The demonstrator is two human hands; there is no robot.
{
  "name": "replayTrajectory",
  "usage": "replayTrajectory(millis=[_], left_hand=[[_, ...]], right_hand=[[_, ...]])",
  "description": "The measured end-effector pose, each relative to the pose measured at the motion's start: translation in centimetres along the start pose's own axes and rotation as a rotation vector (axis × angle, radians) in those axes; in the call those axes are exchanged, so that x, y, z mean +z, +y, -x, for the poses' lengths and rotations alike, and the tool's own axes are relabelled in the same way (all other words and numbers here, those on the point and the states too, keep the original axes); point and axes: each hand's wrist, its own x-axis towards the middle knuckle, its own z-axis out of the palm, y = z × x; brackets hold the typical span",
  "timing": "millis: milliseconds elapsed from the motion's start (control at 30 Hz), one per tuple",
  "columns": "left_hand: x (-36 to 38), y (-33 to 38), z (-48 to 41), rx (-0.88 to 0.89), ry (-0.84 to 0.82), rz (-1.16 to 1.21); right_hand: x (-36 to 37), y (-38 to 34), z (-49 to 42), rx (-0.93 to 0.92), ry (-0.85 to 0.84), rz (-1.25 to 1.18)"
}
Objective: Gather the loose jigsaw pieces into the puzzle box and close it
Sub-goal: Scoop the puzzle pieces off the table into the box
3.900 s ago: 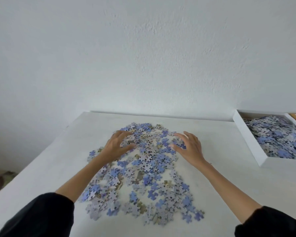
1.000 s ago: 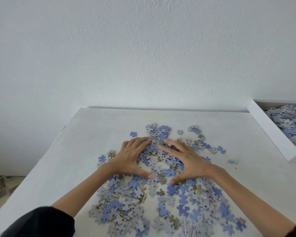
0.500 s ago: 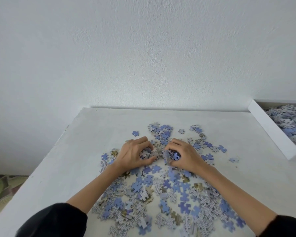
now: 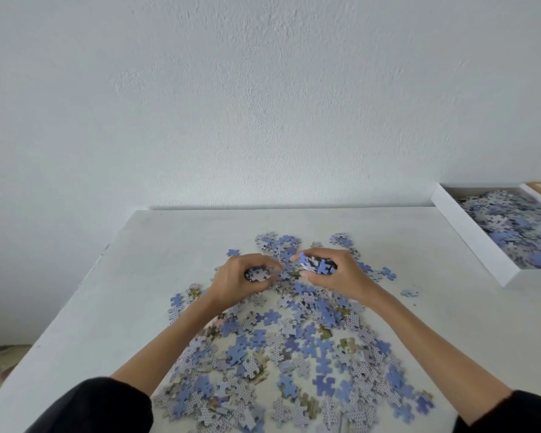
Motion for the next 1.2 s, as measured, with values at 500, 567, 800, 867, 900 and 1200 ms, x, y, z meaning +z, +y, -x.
replayTrajectory(millis=[500, 567, 800, 867, 900, 1200], left_hand=[[2.8, 4.7, 0.0, -0.045, 0.057, 0.010], [3.3, 5.4, -0.1, -0.056, 0.067, 0.042], [5.9, 8.9, -1.6, -0.053, 0.132, 0.189], [7.0, 10.0, -2.5, -0.034, 0.137, 0.196], [7.6, 10.5, -3.1, -0.017, 0.138, 0.197], [15.4, 16.2, -11.7, 0.109, 0.110, 0.272]], right_hand=[[-4.5, -0.5, 2.8, -0.076, -0.115, -0.052], [-5.3, -0.5, 3.3, -0.074, -0.121, -0.062], [-9.5, 0.3, 4.8, -0.113, -0.105, -0.058], [-11.2, 0.5, 5.3, -0.127, -0.091, -0.054], [-12.1, 0.7, 5.6, -0.136, -0.085, -0.049], [-22.7, 3.8, 7.9, -0.115, 0.039, 0.001]])
